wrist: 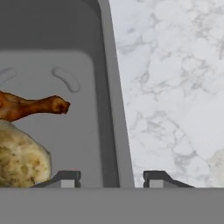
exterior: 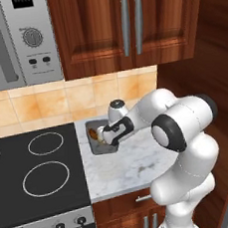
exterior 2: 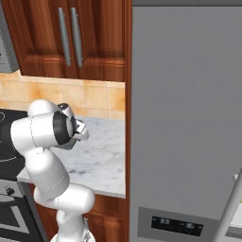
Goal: Place the tupperware on the top shelf of the fridge. Make space for the tupperware among the existing items by rearranging them on the shelves if needed. Close the fridge door when finished.
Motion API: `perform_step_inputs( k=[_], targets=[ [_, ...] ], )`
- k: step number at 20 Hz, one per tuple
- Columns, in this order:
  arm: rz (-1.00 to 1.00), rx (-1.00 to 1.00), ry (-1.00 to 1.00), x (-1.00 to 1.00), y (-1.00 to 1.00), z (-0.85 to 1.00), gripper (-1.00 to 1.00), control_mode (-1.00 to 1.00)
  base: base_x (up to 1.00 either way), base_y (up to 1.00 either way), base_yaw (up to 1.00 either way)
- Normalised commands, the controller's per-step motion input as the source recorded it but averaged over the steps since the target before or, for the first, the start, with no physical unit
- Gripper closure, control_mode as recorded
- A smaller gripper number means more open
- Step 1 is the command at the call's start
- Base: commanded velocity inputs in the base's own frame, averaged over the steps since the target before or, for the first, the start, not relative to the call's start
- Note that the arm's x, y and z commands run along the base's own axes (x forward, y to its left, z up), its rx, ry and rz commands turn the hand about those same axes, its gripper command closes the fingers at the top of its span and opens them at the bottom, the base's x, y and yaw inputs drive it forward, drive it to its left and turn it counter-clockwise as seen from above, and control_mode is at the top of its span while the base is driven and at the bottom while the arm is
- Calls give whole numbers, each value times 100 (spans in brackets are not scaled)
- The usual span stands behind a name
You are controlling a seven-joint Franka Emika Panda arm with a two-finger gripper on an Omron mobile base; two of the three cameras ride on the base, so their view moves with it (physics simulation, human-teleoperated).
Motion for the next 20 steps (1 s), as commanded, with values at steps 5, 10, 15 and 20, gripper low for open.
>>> perform_step_inputs(
  k=[5, 10, 15, 20],
  targets=[
    [0, 0, 0, 0, 0, 0, 100, -100, 0, 0, 0],
    [0, 0, -5, -22, 0, 13, 100, -100, 0, 0, 0],
    [-4, 0, -13, -66, 0, 81, 100, -100, 0, 0, 0],
    [-13, 0, -2, -98, -5, 81, 100, -100, 0, 0, 0]
  ],
)
